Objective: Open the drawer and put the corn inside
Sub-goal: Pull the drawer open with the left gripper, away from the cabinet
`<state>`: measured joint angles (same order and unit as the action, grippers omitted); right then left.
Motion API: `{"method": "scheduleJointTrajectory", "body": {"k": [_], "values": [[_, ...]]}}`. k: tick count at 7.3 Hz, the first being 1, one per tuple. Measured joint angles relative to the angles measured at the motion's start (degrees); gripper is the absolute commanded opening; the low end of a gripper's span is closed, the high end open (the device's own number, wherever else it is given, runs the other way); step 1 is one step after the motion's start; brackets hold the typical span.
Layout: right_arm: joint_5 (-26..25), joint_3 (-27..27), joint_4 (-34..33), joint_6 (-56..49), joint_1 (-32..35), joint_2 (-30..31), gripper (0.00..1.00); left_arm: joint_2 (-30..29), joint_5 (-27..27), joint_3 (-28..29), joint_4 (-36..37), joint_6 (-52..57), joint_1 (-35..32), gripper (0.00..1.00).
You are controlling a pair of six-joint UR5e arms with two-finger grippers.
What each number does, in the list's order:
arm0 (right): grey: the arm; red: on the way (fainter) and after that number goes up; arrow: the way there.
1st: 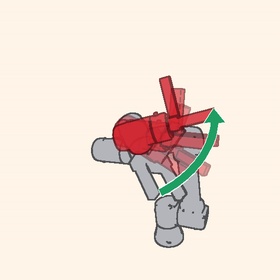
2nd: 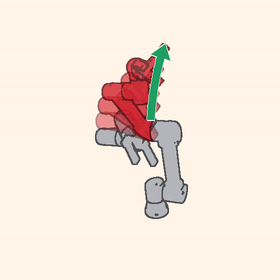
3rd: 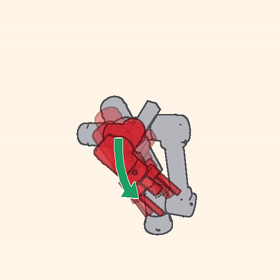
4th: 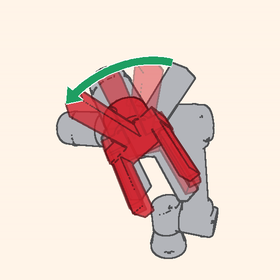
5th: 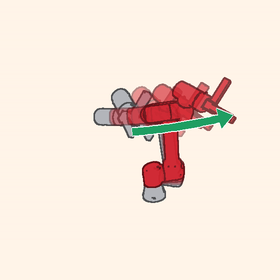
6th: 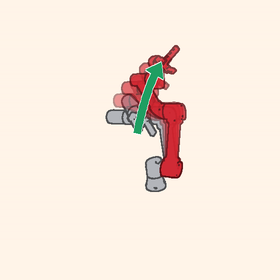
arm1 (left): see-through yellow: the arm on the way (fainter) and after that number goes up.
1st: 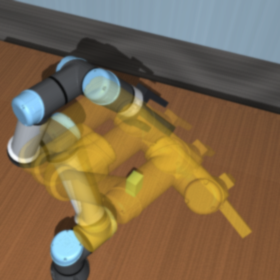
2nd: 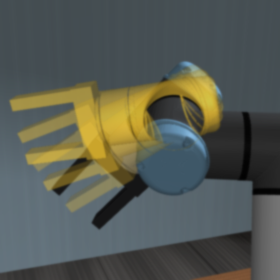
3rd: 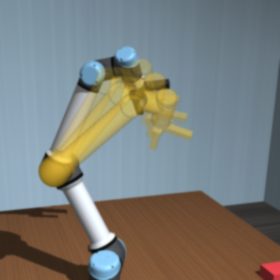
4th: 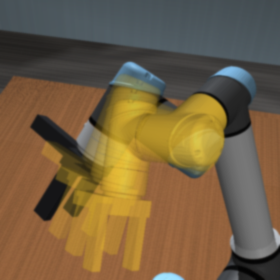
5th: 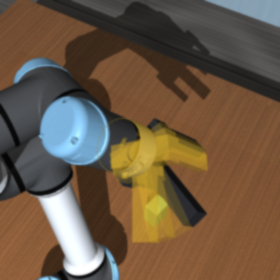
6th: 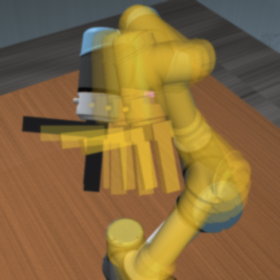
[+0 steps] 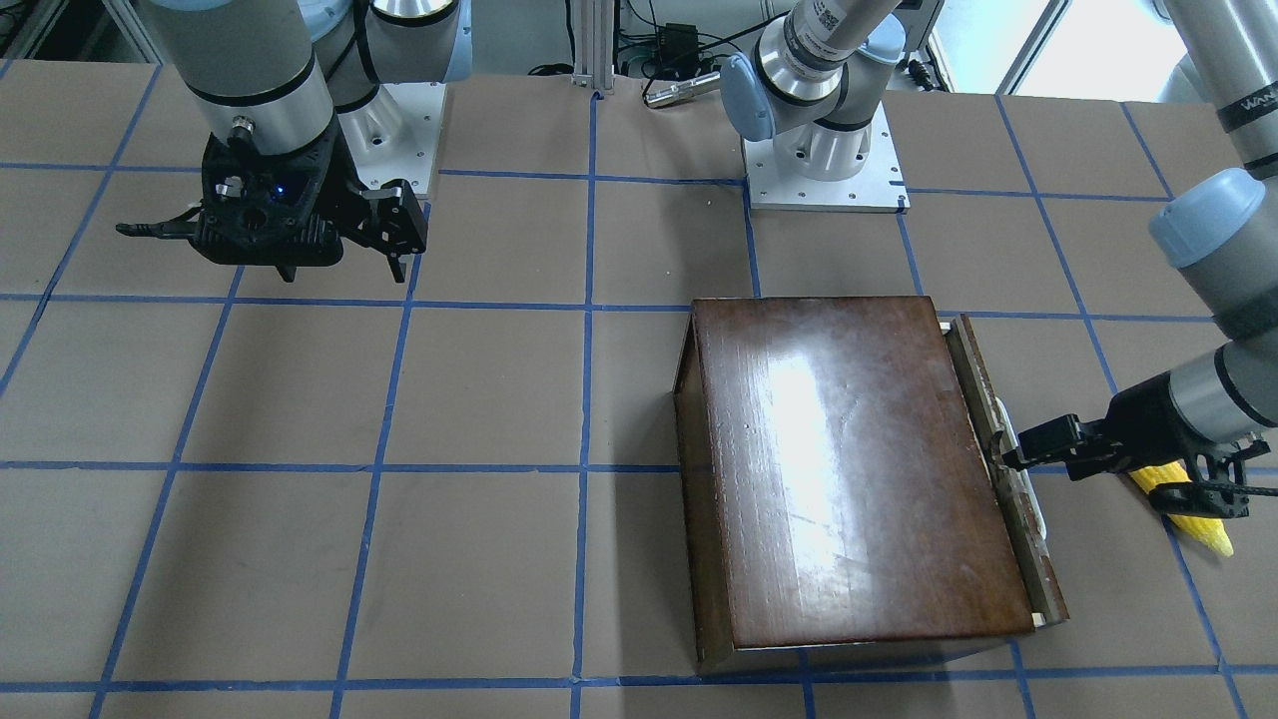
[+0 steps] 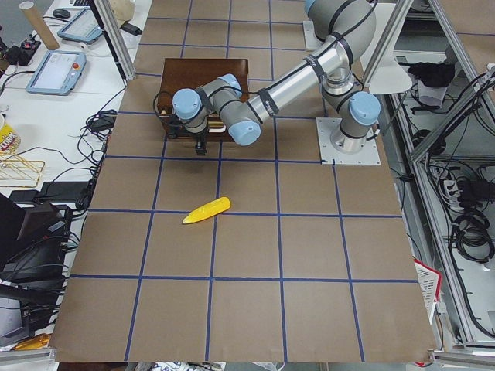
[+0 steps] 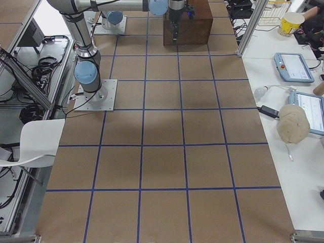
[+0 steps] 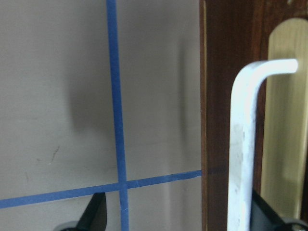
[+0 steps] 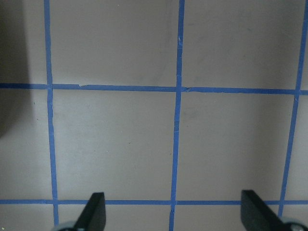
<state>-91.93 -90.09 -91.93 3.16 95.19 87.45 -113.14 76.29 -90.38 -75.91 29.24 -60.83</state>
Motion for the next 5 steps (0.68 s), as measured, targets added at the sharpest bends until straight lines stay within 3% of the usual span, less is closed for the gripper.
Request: {"method": "scheduleJointTrajectory", "body": {"k": [5], "values": [[0.0,0.0,0.0,0.0,0.0,0.0,1.0,0.0,0.2,0.2,0.9,0.7,3.3,1.0]]}}
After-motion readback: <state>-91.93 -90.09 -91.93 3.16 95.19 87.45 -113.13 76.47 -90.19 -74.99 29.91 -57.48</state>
